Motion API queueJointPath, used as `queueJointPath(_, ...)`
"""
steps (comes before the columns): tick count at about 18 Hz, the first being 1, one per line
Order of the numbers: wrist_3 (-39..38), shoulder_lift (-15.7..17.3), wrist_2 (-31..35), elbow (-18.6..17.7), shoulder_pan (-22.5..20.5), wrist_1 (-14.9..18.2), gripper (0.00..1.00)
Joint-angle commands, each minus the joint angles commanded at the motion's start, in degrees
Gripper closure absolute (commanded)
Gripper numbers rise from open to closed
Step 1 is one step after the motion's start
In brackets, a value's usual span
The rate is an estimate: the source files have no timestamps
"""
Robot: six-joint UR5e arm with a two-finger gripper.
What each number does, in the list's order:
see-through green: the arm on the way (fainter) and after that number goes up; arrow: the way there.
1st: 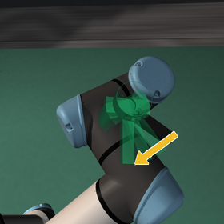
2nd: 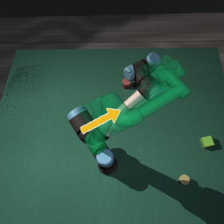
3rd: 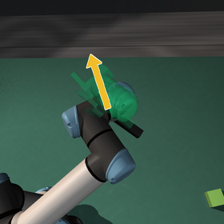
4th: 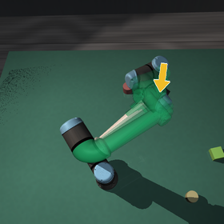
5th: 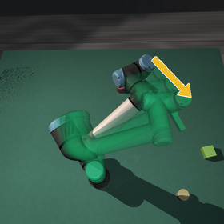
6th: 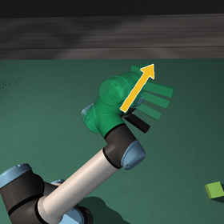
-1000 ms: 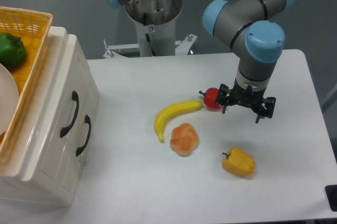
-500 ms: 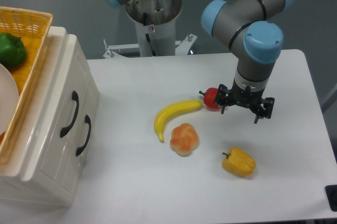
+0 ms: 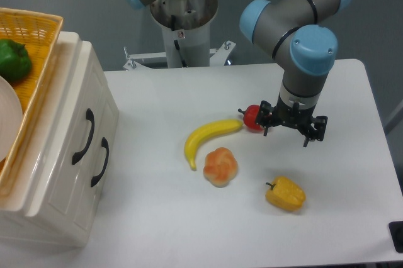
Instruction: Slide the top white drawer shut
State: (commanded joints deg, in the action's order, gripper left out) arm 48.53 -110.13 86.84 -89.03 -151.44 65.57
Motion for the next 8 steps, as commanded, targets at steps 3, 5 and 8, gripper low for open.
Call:
queueJointPath(3,-2.28,-0.26,0.44,0.0,2.11,0.0,0.0)
queueJointPath(5,-4.13,-0.44,0.62,0.0,3.34,0.0,0.0)
queueJointPath(8,-4.32,-0.61,0.62,0.0,4.14,0.0,0.0)
